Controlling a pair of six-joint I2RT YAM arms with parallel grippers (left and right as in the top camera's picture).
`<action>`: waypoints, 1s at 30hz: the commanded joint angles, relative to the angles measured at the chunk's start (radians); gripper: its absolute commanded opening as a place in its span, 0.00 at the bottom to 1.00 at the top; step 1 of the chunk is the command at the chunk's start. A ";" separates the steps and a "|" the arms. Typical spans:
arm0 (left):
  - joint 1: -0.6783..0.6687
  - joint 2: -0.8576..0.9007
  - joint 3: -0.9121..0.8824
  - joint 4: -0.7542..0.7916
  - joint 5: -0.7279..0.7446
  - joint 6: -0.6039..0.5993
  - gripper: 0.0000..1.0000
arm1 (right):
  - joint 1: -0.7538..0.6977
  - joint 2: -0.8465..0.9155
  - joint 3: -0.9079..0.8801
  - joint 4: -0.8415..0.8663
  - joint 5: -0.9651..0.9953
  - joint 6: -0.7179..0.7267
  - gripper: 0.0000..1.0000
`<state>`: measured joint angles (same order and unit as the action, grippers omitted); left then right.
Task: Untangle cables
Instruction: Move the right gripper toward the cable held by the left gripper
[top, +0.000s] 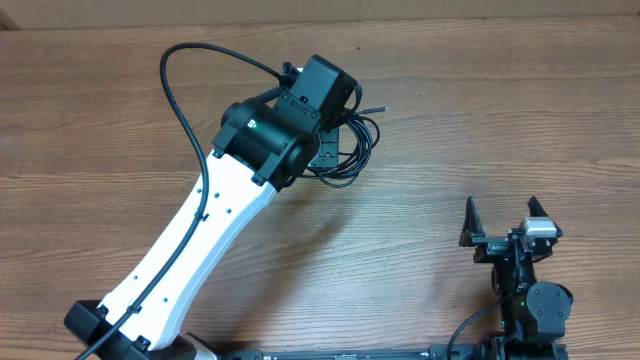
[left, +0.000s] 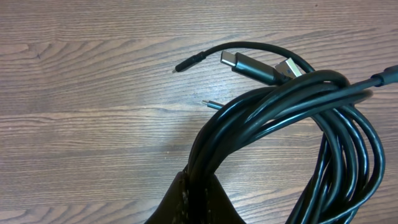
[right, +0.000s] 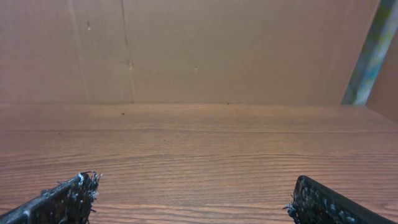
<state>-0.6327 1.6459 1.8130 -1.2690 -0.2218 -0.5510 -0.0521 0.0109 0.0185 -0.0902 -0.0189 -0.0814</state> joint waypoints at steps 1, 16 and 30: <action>0.006 -0.005 0.023 0.002 -0.014 -0.022 0.04 | -0.004 -0.008 -0.011 0.006 0.002 0.006 1.00; 0.006 -0.004 0.023 0.016 -0.014 -0.072 0.04 | -0.004 -0.008 -0.011 0.006 0.002 0.006 1.00; 0.006 -0.004 0.023 0.021 -0.014 -0.095 0.04 | -0.004 -0.008 -0.011 0.006 0.002 0.006 1.00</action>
<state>-0.6327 1.6459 1.8130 -1.2568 -0.2214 -0.6132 -0.0521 0.0109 0.0185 -0.0902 -0.0185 -0.0818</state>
